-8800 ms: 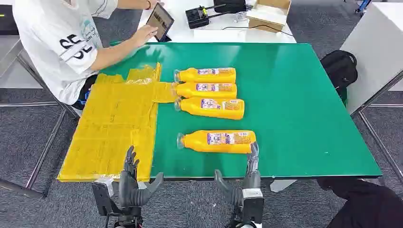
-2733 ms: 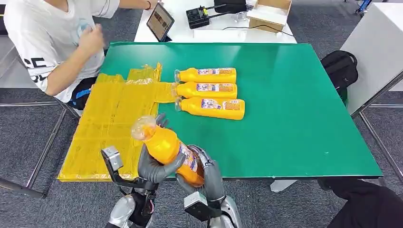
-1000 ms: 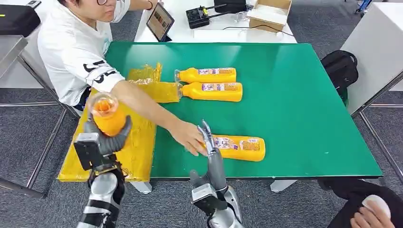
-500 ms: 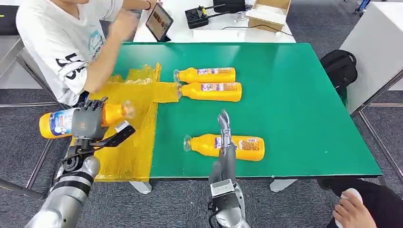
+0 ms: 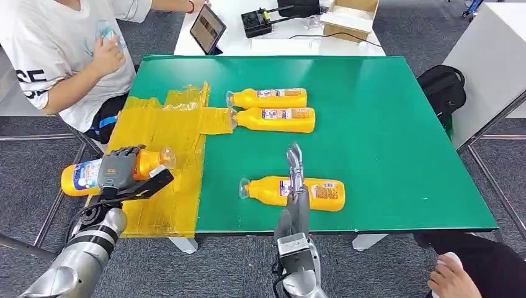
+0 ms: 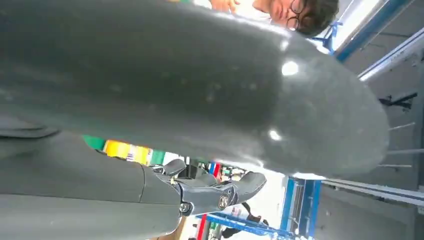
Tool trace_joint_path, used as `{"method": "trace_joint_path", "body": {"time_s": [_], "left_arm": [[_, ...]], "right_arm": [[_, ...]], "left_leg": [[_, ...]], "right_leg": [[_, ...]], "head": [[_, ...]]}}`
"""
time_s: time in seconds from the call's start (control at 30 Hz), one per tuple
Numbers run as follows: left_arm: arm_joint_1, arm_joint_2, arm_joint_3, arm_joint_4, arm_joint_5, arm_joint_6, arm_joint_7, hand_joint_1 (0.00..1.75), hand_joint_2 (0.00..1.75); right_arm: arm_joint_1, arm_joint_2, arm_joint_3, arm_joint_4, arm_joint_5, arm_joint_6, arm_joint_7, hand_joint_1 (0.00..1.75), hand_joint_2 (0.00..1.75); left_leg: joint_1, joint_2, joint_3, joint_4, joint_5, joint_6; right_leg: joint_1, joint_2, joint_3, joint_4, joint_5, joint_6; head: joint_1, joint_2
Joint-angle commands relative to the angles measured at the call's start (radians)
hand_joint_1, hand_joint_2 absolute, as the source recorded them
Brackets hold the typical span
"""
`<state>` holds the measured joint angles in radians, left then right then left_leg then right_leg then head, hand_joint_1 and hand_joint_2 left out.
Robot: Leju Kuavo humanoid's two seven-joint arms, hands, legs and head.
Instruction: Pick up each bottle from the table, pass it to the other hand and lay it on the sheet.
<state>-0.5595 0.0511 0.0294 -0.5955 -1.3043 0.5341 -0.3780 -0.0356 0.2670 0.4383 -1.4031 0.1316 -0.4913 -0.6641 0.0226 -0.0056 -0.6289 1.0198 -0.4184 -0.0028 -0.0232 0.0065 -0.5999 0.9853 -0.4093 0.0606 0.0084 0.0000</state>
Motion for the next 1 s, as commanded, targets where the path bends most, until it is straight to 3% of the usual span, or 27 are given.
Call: {"method": "trace_joint_path", "body": {"time_s": [0.03, 0.1, 0.27, 0.3, 0.33, 0.37, 0.5, 0.53, 0.7, 1.0], "left_arm": [[-0.022, 0.024, -0.049, 0.119, -0.031, -0.041, 0.024, 1.75, 1.75], [-0.019, 0.026, -0.059, 0.128, -0.041, -0.049, 0.035, 1.64, 1.75], [-0.022, 0.026, -0.056, 0.137, -0.036, -0.064, 0.036, 1.64, 1.75], [-0.022, 0.026, -0.056, 0.137, -0.036, -0.064, 0.036, 1.06, 1.75], [-0.026, 0.029, -0.06, 0.146, -0.035, -0.086, 0.036, 0.28, 1.75], [-0.027, 0.032, -0.062, 0.152, -0.03, -0.117, 0.036, 0.0, 1.75], [-0.019, 0.023, -0.032, 0.144, 0.037, -0.164, 0.006, 0.0, 1.75], [-0.017, 0.022, -0.024, 0.133, 0.066, -0.198, -0.013, 0.0, 0.0], [0.026, 0.011, 0.007, 0.044, 0.189, -0.273, -0.074, 0.0, 0.0], [0.061, 0.006, 0.005, -0.004, 0.347, -0.371, -0.115, 0.0, 0.0]], "right_arm": [[-0.026, -0.005, -0.01, 0.081, -0.01, 0.007, -0.026, 0.0, 0.0], [-0.025, -0.004, -0.011, 0.086, -0.011, 0.01, -0.024, 0.0, 0.0], [-0.026, -0.004, -0.011, 0.09, -0.011, 0.01, -0.024, 0.0, 0.0], [-0.026, -0.004, -0.011, 0.09, -0.011, 0.01, -0.024, 0.0, 0.0], [-0.026, -0.004, -0.011, 0.09, -0.012, 0.012, -0.022, 0.0, 0.0], [-0.024, -0.004, -0.013, 0.09, -0.013, 0.014, -0.021, 0.0, 0.0], [-0.021, 0.0, -0.021, 0.096, -0.013, 0.019, -0.015, 0.0, 0.0], [-0.021, 0.002, -0.024, 0.1, -0.014, 0.021, -0.013, 0.0, 0.0], [-0.025, 0.023, -0.074, 0.112, -0.063, -0.033, -0.027, 0.0, 0.0], [-0.037, 0.025, -0.09, 0.145, -0.088, -0.028, -0.03, 0.0, 0.0]], "left_leg": [[0.0, 0.001, 0.007, -0.002, -0.002, 0.002], [0.0, 0.002, 0.012, -0.003, -0.004, 0.003], [0.0, 0.001, 0.004, -0.001, -0.001, 0.001], [0.0, 0.001, 0.005, -0.001, -0.002, 0.001], [0.0, 0.001, 0.006, -0.001, -0.002, 0.002], [0.0, 0.001, 0.004, -0.001, -0.001, 0.001], [0.0, 0.001, 0.006, -0.001, -0.002, 0.002], [0.0, 0.001, 0.004, -0.001, -0.001, 0.001], [0.0, 0.0, 0.006, -0.001, -0.001, 0.001], [0.0, -0.001, 0.009, -0.002, -0.001, 0.002]], "right_leg": [[0.001, 0.0, 0.007, -0.002, -0.002, -0.003], [0.002, 0.0, 0.012, -0.003, -0.003, -0.006], [0.001, 0.0, 0.004, -0.001, -0.001, -0.002], [0.001, 0.0, 0.005, -0.001, -0.001, -0.003], [0.001, 0.0, 0.006, -0.001, -0.002, -0.004], [0.0, 0.0, 0.004, -0.001, -0.001, -0.002], [0.001, 0.0, 0.007, -0.002, -0.001, -0.004], [0.0, 0.0, 0.004, -0.001, -0.001, -0.002], [0.0, 0.0, 0.006, -0.001, -0.001, -0.002], [0.0, 0.0, 0.01, -0.002, -0.001, -0.003]], "head": [[0.0, 0.0], [0.0, 0.0], [0.0, 0.0], [0.0, 0.0], [0.0, 0.0], [0.0, 0.0], [0.0, 0.0], [0.0, 0.0], [0.0, 0.0], [0.0, 0.0]]}}
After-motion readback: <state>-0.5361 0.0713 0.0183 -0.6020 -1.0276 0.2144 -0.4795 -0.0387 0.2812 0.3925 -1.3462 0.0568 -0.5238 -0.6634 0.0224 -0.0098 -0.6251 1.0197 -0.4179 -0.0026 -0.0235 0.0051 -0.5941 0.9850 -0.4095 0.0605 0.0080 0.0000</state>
